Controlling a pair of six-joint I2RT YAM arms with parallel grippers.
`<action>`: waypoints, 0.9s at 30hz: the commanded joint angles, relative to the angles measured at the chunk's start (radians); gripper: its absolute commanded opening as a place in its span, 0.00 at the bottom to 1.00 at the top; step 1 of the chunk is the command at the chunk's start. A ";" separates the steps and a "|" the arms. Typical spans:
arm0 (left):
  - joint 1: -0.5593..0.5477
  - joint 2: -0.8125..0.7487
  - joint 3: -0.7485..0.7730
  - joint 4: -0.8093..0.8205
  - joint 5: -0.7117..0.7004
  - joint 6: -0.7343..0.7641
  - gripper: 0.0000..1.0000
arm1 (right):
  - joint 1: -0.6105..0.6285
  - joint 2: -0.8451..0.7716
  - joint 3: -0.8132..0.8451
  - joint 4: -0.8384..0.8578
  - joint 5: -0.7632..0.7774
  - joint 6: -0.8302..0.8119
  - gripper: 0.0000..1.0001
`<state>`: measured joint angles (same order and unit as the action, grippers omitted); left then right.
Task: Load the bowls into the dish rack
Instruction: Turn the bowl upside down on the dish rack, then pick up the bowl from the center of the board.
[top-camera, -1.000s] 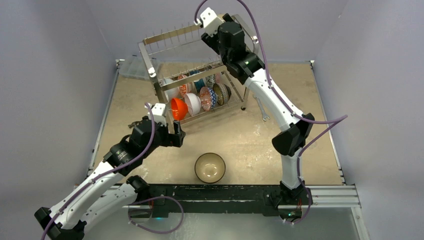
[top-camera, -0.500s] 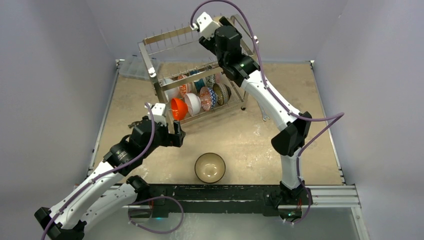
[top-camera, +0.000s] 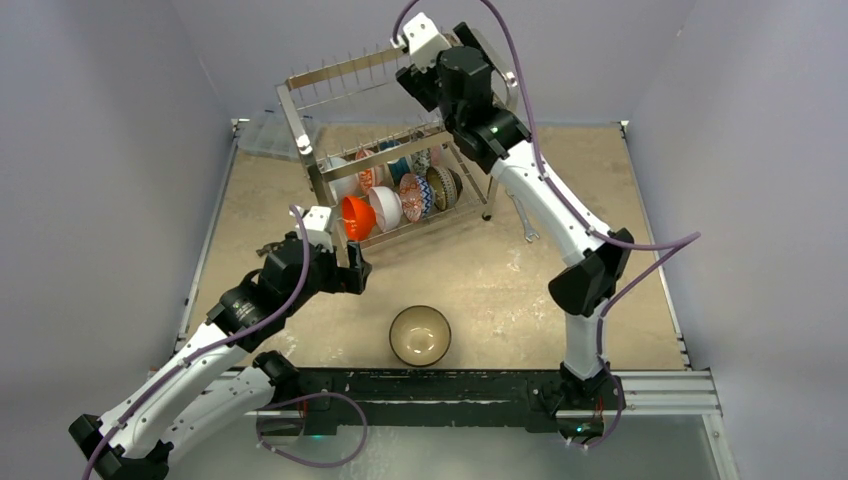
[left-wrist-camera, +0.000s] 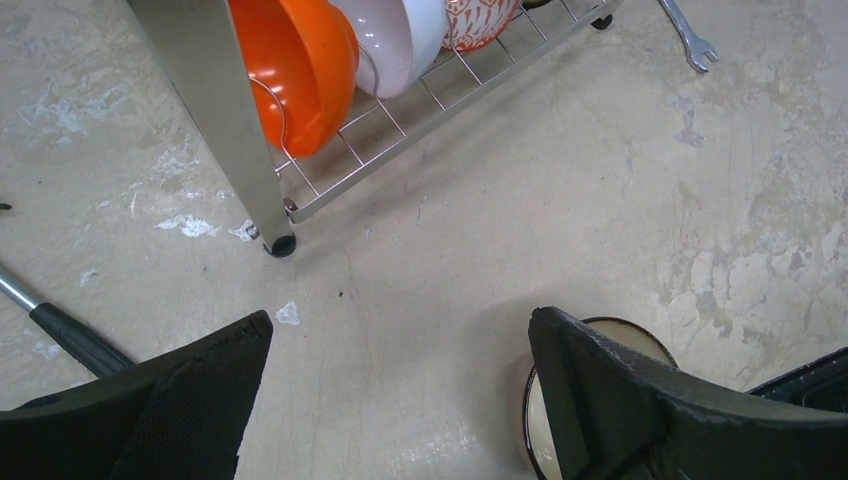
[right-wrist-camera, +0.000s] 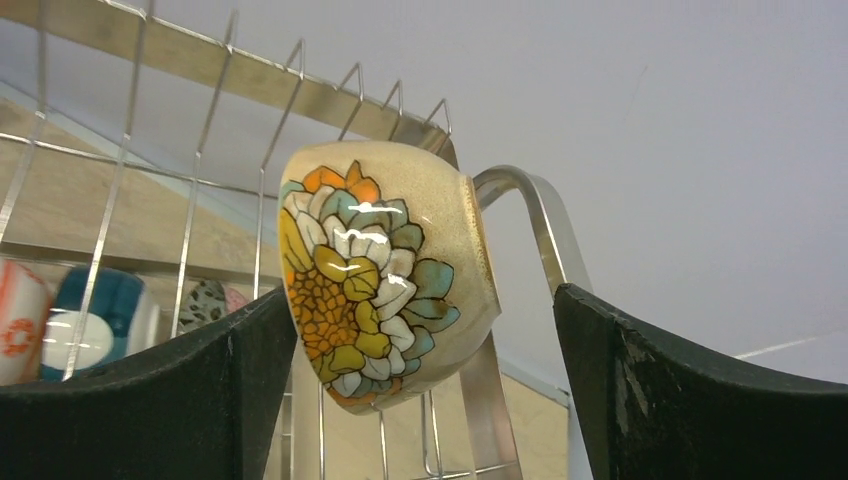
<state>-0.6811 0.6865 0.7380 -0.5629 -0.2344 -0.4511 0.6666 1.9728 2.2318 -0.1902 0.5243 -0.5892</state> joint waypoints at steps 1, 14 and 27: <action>0.002 0.001 -0.004 0.040 0.018 0.020 0.99 | 0.002 -0.108 0.028 0.020 -0.093 0.105 0.98; 0.002 0.029 -0.009 0.058 0.088 0.025 0.97 | -0.002 -0.174 0.001 -0.057 -0.317 0.277 0.99; -0.088 0.297 -0.025 0.101 0.315 -0.036 0.72 | -0.150 -0.431 -0.340 0.046 -0.759 0.676 0.98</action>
<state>-0.7033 0.9329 0.7280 -0.5140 0.0216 -0.4553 0.5705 1.6806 1.9778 -0.2447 -0.0360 -0.0994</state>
